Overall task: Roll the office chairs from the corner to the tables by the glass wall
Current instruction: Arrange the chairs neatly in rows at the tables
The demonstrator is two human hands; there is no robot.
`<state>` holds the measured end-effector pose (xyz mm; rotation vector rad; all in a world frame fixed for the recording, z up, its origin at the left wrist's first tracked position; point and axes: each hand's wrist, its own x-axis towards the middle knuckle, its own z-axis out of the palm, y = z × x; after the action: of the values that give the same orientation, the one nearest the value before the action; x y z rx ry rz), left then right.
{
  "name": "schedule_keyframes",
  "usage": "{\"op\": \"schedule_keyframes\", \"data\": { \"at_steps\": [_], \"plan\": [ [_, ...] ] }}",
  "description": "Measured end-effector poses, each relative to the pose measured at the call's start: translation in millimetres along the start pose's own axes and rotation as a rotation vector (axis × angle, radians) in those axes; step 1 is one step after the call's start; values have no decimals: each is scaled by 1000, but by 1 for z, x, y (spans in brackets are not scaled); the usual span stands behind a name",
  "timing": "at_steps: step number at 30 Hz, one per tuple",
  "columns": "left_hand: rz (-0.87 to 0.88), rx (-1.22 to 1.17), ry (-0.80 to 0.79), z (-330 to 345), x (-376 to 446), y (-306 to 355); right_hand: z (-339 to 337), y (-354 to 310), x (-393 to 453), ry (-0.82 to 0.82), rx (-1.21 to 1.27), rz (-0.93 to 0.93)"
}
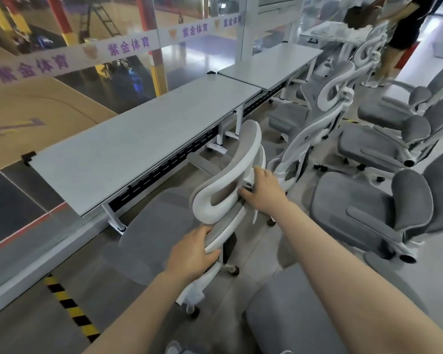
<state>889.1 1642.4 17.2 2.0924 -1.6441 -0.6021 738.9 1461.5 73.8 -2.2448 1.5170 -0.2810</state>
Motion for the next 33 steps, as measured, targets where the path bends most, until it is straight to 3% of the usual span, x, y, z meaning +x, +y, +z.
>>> {"op": "schedule_keyframes", "data": {
  "at_steps": [6, 12, 33],
  "plan": [
    [16, -26, 44, 7, -14, -5, 18, 13, -8, 150, -24, -43],
    [8, 8, 53, 9, -22, -14, 26, 23, -22, 160, -18, -110],
    [54, 47, 63, 45, -30, 29, -5, 59, -49, 123, 119, 19]
  ]
}}
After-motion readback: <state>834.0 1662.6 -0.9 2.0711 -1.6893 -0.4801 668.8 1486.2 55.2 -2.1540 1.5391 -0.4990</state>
